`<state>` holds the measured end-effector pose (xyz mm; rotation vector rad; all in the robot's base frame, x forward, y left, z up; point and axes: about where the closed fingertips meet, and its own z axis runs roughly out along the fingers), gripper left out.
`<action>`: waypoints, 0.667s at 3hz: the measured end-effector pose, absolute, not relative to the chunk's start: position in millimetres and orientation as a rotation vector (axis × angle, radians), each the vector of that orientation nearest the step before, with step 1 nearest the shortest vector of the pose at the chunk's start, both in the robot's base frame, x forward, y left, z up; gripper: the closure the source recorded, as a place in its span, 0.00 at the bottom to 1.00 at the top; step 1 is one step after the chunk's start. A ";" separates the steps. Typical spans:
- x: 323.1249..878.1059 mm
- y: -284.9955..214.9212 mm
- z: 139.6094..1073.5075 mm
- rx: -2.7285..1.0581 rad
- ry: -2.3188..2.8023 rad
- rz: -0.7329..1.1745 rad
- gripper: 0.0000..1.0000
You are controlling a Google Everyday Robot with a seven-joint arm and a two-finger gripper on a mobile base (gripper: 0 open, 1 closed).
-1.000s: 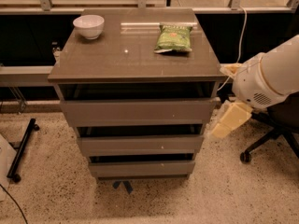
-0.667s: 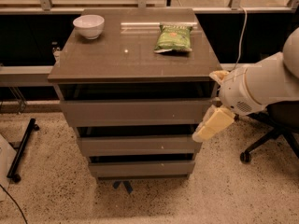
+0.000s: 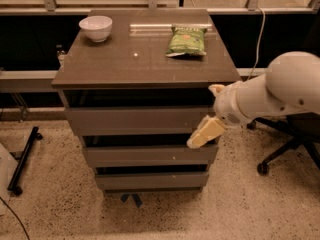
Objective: Open top drawer
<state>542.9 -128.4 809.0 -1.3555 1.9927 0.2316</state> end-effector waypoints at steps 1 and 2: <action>564.6 -123.3 775.5 -1.326 2.030 0.272 0.00; 582.4 -123.1 745.5 -1.282 2.066 0.315 0.00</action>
Offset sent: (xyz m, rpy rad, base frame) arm 0.0638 0.0010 -0.1044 0.0936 0.1269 -0.0940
